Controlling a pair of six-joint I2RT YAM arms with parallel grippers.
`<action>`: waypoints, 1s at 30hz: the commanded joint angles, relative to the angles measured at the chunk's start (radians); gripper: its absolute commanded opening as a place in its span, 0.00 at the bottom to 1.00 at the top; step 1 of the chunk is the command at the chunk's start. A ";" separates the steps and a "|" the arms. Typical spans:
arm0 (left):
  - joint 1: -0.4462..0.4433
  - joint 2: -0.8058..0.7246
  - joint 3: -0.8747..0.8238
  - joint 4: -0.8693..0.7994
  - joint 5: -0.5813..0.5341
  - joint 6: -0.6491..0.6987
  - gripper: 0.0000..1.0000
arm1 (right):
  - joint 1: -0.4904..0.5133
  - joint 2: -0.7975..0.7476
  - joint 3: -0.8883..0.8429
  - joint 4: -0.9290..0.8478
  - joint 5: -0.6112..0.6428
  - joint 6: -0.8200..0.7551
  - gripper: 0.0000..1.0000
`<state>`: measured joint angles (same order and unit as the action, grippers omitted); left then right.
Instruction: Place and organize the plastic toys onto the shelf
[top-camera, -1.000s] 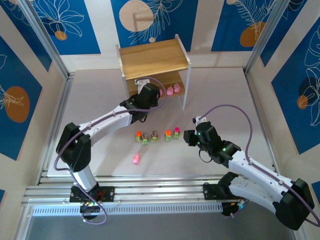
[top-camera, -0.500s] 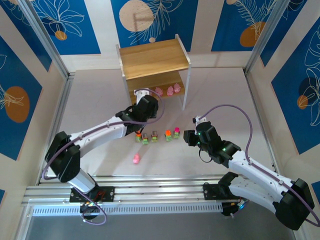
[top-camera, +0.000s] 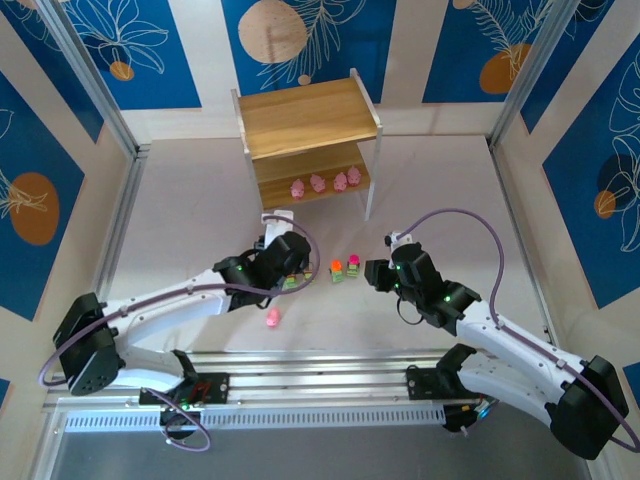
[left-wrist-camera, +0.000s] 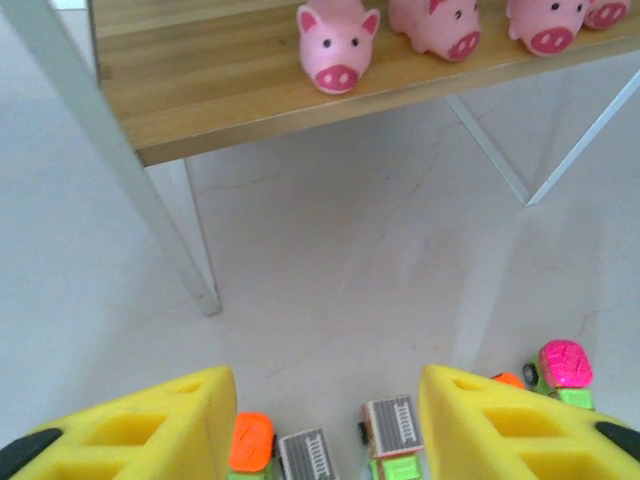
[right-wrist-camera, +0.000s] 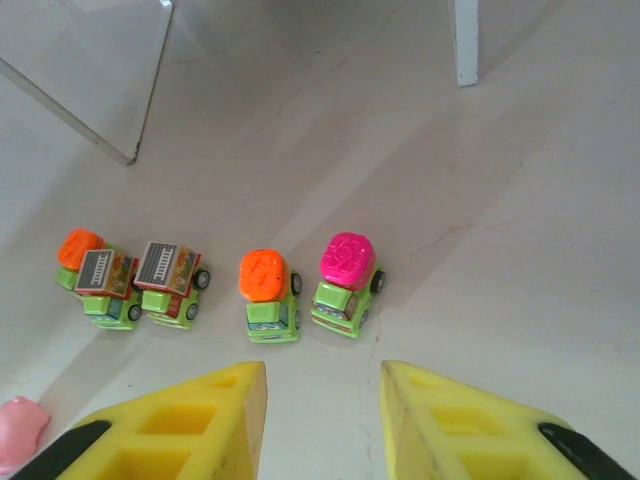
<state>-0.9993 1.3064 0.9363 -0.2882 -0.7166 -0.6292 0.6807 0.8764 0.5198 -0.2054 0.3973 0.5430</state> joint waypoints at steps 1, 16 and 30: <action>-0.026 -0.050 -0.052 -0.055 -0.064 -0.042 0.52 | 0.012 0.000 -0.020 0.048 -0.047 -0.019 0.38; -0.185 -0.158 -0.255 -0.118 -0.133 -0.205 0.59 | 0.112 0.111 0.008 0.094 0.005 -0.079 0.46; -0.340 -0.104 -0.322 -0.179 -0.185 -0.383 0.70 | 0.141 0.185 0.026 0.113 0.017 -0.090 0.48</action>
<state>-1.3212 1.1828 0.6231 -0.4244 -0.8650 -0.9421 0.8165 1.0534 0.5095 -0.1188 0.3965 0.4721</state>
